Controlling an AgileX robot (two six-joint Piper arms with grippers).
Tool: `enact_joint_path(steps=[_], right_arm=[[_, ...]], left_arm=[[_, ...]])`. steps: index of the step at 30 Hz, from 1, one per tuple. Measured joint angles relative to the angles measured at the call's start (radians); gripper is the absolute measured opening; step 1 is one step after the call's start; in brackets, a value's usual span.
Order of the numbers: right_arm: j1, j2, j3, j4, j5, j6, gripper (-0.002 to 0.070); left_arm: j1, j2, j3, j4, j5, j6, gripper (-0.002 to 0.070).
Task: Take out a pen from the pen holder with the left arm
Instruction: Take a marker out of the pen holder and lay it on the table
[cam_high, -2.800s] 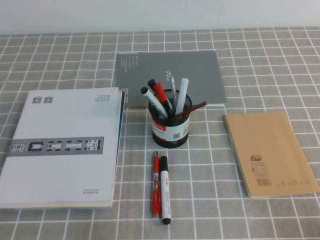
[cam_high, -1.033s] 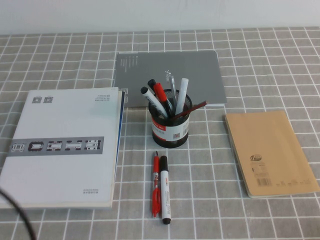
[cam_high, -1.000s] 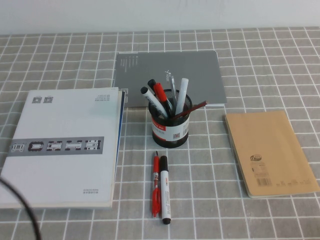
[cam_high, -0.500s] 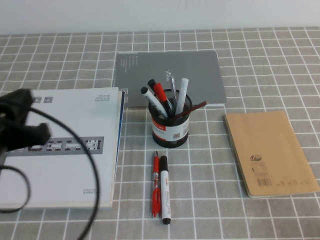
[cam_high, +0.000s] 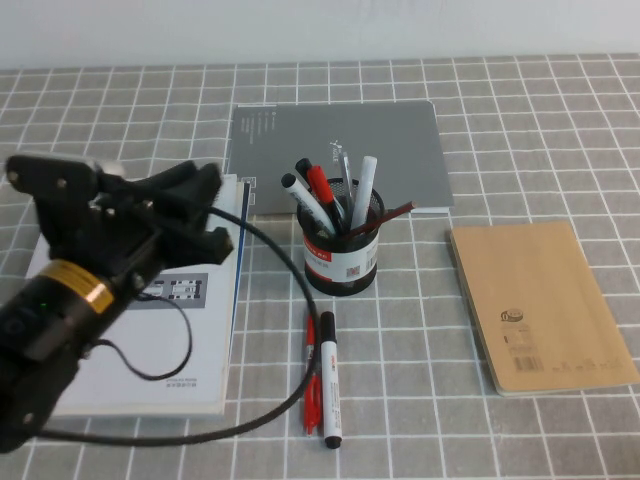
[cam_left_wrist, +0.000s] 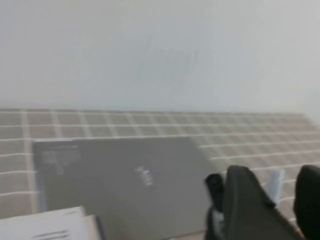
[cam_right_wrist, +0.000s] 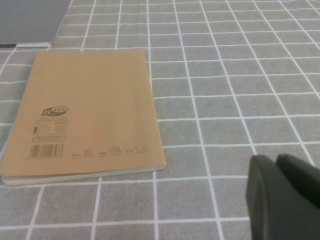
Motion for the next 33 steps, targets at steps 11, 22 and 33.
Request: enact_joint_path(steps=[11,22,33], right_arm=[[0.0,0.0,0.0,0.0,0.0,0.0,-0.0013],[0.0,0.0,0.0,0.0,0.0,0.0,-0.0013],[0.0,0.0,0.0,0.0,0.0,0.0,-0.0013]], left_arm=[[0.0,0.278,-0.006,0.058,-0.305,-0.263,0.0381],[0.0,0.465,-0.085,0.11,-0.421,-0.311,0.0385],[0.0,0.556,-0.188,0.126,-0.438,-0.34,0.0385]])
